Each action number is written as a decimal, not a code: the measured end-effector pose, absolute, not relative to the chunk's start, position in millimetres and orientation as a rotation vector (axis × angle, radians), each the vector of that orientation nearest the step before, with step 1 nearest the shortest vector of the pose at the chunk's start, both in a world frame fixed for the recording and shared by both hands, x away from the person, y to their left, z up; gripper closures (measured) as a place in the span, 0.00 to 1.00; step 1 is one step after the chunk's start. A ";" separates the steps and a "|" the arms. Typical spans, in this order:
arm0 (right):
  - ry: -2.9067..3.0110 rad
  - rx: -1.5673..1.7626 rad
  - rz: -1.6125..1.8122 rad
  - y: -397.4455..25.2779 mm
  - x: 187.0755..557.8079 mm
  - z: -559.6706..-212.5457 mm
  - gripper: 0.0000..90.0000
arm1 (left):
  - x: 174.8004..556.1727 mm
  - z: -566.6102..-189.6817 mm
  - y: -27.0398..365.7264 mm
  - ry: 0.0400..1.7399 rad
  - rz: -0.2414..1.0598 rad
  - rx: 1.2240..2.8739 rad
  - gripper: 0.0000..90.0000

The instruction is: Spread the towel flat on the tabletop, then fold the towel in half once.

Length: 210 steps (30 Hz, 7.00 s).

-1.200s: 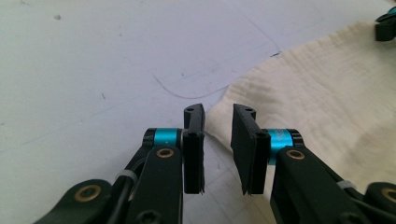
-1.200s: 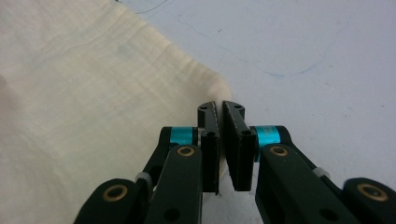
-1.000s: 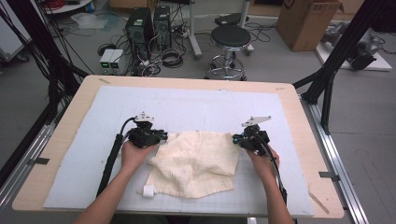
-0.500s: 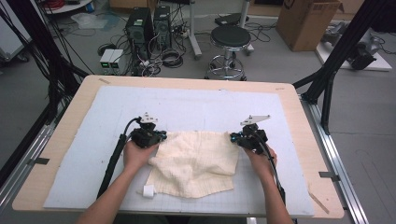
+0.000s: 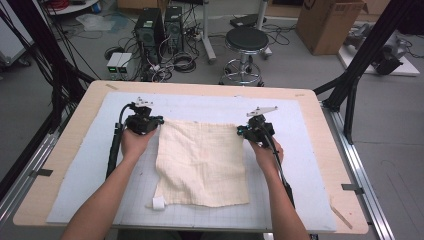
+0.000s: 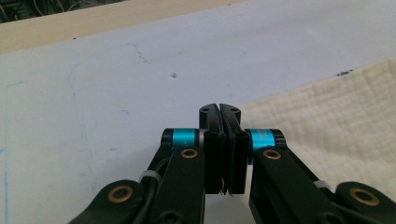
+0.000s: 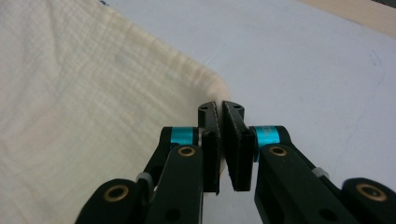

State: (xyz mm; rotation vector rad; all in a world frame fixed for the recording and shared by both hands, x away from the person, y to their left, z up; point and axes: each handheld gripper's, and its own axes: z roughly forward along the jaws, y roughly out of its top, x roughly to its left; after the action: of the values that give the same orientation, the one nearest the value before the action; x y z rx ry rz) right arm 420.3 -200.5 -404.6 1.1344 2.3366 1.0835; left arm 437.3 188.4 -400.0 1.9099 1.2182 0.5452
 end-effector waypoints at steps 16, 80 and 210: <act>2.312 1.197 1.086 -203.9 441.3 -397.1 0.70 | 450.5 -395.1 192.5 1.164 0.479 1.896 0.75; 2.690 0.771 1.163 -193.6 278.4 -439.7 0.97 | 246.6 -442.7 213.5 0.668 0.338 2.167 0.99; 2.399 0.978 1.289 -205.4 361.3 -388.8 0.45 | 361.1 -390.4 202.7 0.879 0.343 1.964 0.52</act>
State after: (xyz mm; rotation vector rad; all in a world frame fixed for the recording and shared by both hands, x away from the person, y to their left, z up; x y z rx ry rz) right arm 361.3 -205.4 -388.8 0.9785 2.3987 1.2890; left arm 361.1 202.7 -390.4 1.9638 0.8794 0.3434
